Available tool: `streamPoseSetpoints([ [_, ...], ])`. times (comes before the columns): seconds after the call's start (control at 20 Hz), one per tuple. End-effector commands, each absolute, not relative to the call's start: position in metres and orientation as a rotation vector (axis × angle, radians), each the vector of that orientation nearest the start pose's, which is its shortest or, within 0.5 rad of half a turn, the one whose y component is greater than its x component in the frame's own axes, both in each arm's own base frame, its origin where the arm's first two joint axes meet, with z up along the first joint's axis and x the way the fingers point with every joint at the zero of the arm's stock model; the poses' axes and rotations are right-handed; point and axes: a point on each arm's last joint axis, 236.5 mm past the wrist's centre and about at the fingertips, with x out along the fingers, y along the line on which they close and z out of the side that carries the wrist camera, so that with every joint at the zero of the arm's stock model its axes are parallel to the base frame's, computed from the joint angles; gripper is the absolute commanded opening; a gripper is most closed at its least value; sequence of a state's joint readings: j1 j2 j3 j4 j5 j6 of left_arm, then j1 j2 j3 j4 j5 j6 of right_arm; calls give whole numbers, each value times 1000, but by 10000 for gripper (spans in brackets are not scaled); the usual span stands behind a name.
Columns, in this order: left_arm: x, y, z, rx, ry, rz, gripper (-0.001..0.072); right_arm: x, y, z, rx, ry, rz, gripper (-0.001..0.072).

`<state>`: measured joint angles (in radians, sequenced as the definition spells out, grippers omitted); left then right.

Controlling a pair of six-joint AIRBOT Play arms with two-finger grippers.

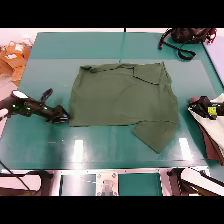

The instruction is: Fold the shirts.

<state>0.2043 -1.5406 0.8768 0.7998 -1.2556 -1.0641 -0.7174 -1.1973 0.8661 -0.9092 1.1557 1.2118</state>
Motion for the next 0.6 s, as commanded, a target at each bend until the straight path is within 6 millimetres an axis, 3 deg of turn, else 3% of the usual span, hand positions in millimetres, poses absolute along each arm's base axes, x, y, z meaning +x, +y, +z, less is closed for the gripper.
streamPoseSetpoints([
  [0.0, 295, -121, -108, -631, 1600, -593, 391, 319, -103, -22, 811, 1114, -71, 471],
  [0.05, 292, -125, -108, -616, 1606, -613, 359, 316, -100, -25, 818, 1124, -70, 477],
  [0.15, 290, -124, -106, -600, 1610, -638, 95, 306, -98, -37, 828, 1162, -89, 477],
  [0.2, 289, -120, -106, -588, 1614, -635, 22, 299, -100, -44, 830, 1190, -116, 477],
  [0.35, 293, -107, -105, -597, 1607, -611, 22, 278, -104, -62, 826, 1258, -165, 476],
  [0.55, 303, -96, -109, -605, 1571, -568, 21, 258, -80, -95, 926, 1354, -145, 474],
])
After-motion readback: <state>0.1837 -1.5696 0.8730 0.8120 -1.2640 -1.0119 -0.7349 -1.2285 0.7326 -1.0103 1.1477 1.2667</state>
